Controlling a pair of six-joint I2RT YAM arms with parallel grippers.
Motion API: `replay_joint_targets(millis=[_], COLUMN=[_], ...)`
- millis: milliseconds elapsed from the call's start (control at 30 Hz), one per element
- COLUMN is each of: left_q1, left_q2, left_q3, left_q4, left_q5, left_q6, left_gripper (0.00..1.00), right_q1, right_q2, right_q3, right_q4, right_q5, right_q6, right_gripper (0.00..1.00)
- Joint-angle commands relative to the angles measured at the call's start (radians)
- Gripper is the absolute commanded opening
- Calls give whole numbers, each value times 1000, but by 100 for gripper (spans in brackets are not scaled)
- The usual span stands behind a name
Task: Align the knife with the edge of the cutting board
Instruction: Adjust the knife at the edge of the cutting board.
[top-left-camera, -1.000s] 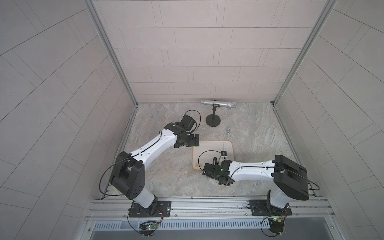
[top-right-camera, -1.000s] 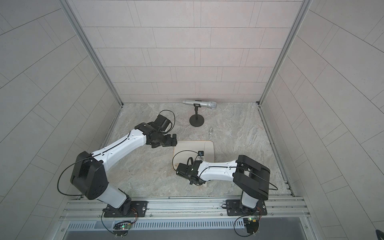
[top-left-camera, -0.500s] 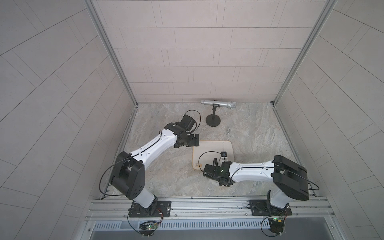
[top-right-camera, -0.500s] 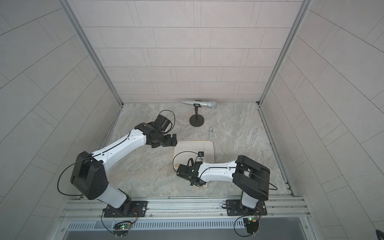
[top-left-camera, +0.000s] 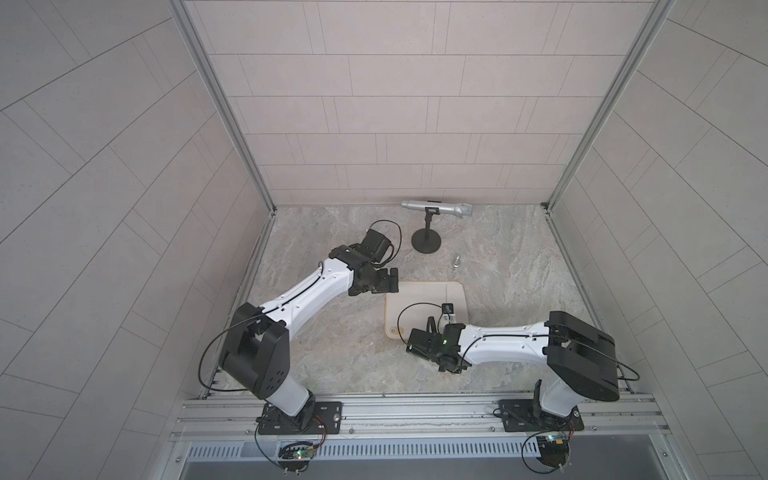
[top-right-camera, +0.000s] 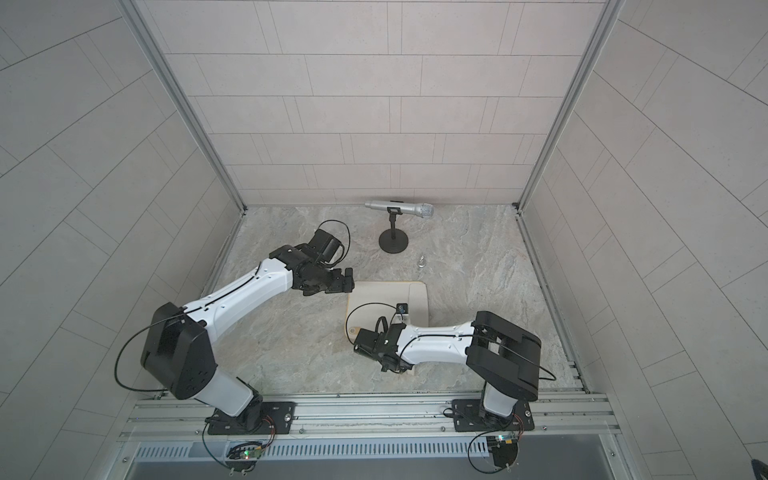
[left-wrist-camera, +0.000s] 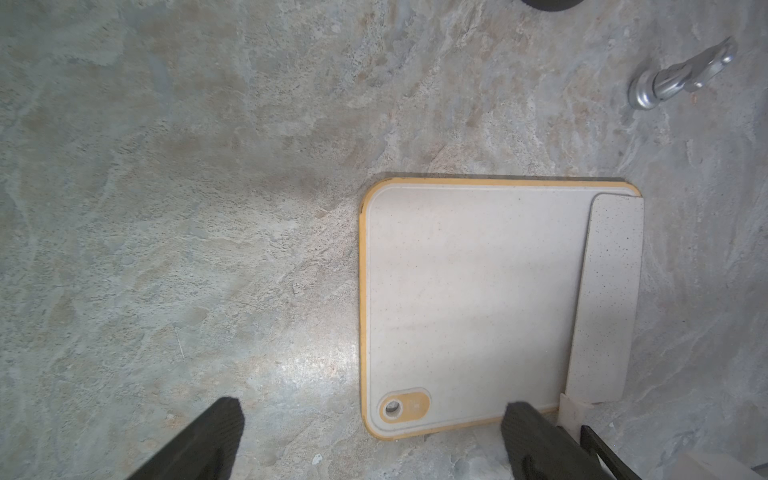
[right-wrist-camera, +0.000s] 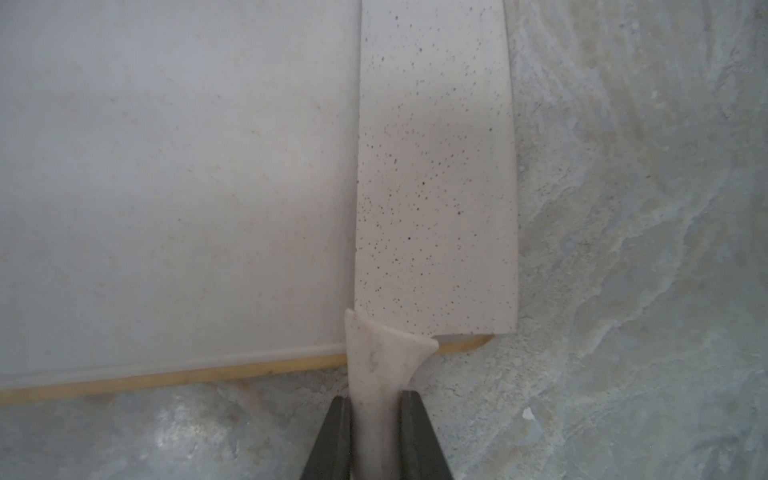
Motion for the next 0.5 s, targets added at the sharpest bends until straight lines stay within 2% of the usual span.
replay_joint_targets(millis=[0,467], left_q1=[-5,-4], left_q2=[-1,-3], left_q3=[18,19], left_q4=[-28,-28], left_q5=[-2,-4], left_q6=[9,9], left_gripper=[100,100], right_q1=[3,4], right_q2=[-31,-64], right_q3=[-19,-29], right_q4=[9,14], right_q5=[6,10], right_q6=[0,-8], right_gripper=[19,25])
